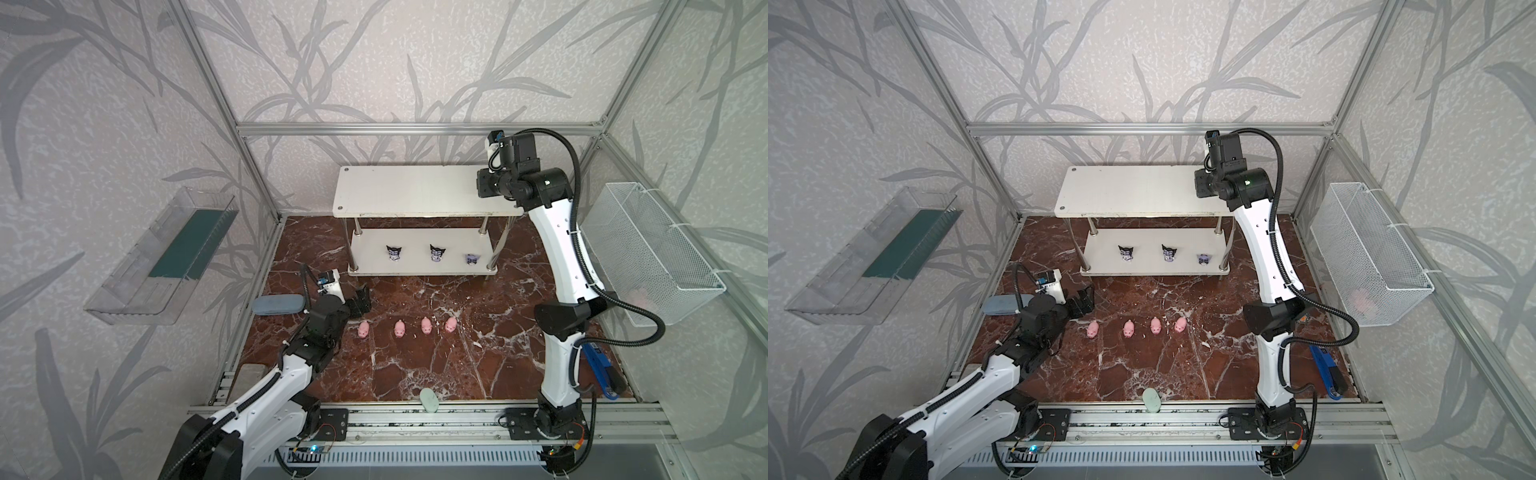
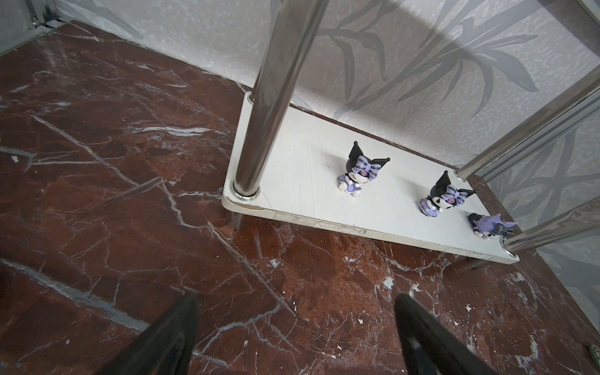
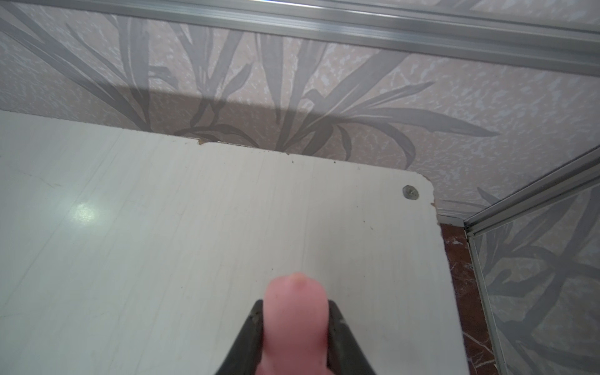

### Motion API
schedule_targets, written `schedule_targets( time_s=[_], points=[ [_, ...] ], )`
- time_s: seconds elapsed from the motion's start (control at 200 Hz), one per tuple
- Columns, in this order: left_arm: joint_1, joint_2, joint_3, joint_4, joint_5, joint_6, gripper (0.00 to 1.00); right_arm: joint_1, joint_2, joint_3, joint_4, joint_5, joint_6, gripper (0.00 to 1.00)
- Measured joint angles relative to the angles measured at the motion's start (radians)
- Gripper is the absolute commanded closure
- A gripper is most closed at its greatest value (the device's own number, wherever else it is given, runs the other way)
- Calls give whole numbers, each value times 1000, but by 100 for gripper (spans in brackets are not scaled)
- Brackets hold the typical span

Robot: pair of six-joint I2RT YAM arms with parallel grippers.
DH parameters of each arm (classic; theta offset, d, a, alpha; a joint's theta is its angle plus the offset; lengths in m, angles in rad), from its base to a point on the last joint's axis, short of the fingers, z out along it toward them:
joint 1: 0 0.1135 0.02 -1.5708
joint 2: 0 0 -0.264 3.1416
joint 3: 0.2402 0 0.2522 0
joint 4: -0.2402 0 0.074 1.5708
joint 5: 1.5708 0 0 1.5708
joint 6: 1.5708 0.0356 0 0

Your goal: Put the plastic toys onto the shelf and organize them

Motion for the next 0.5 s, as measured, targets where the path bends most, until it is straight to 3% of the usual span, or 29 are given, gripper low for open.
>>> schedule_targets(
  time_s=[0.26,0.5],
  points=[
    [0,23,0,17,10,-6,8,-17,-2,-62,-9,-5,2,70],
    [0,37,0,22,11,-6,8,-22,-10,-84,8,-5,8,58]
  ],
)
